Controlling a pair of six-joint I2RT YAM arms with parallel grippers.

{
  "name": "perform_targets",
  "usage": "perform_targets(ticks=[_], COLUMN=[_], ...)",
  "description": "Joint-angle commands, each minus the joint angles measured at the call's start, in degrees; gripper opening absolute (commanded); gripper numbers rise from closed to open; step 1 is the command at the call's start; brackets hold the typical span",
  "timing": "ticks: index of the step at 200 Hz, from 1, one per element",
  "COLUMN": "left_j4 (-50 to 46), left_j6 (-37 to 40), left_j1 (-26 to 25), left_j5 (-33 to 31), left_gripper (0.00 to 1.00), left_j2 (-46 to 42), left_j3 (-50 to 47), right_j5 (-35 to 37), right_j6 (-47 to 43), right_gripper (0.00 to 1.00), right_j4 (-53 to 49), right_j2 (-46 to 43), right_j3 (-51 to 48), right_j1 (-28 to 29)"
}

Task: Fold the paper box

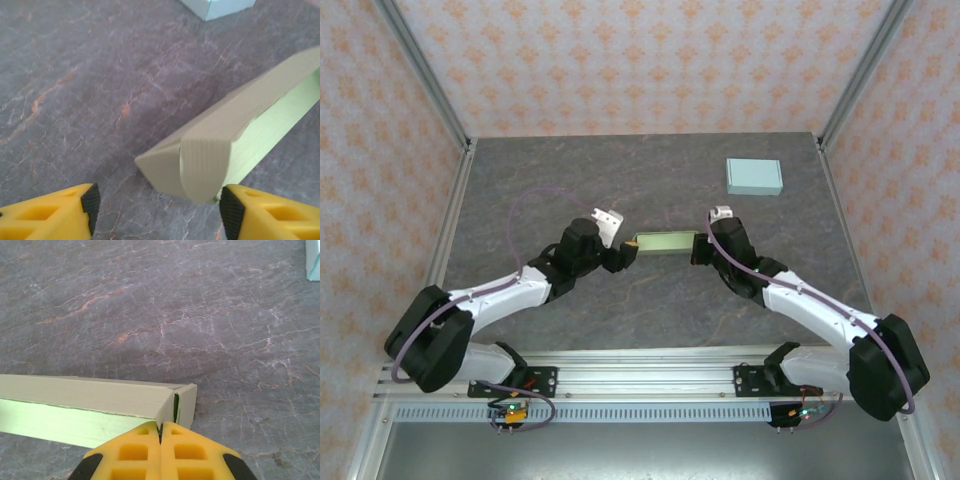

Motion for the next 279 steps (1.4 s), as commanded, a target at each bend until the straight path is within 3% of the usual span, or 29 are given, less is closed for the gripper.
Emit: perform_targets(ticks=[1, 58, 99, 116, 136, 159, 225, 279], left_j4=[1.0, 4.8, -0.6, -0.4, -1.5, -2.8, -7.6, -7.4], left_j6=[-0.2, -2.1, 0.4, 0.2, 1.0, 3.5, 4.3, -7.2], left_j1=[0.1, 0.0, 0.1, 0.1, 0.1, 0.3, 1.0, 0.9], left_j5=[-0.9, 2.0, 4.3, 6.0, 8.2, 9.7, 12.2, 13.3], left_gripper=[0.63, 0.47, 0.25, 0.26, 0.38, 0.4, 0.0, 0.0], left_j2=[1.3, 4.3, 7.9, 9.3, 9.7, 9.2, 13.4, 14.9], left_j3=[3.4, 7.1, 11.8, 12.3, 13.1, 12.9, 18.4, 20.8], right_j5=[3.0, 4.9, 5.9, 6.8, 7.6, 7.6, 7.2, 8.4], right_j6=[2.9, 5.0, 6.7, 7.1, 7.7, 8.0, 8.2, 10.4], right_gripper=[0.0, 0.0, 0.0, 0.0, 0.0, 0.0, 0.0, 0.0], right_j4=[-2.8, -6.4, -8.2, -8.8, -9.6, -9.7, -9.8, -9.8], right_j2=[0.8, 2.9, 4.0, 4.2, 4.6, 5.0, 6.2, 7.3], right_j3=[3.7, 6.0, 7.1, 7.6, 8.2, 8.4, 9.1, 9.7], right_j1=[0.2, 0.3, 0.5, 0.9, 1.2, 1.1, 1.1, 1.7])
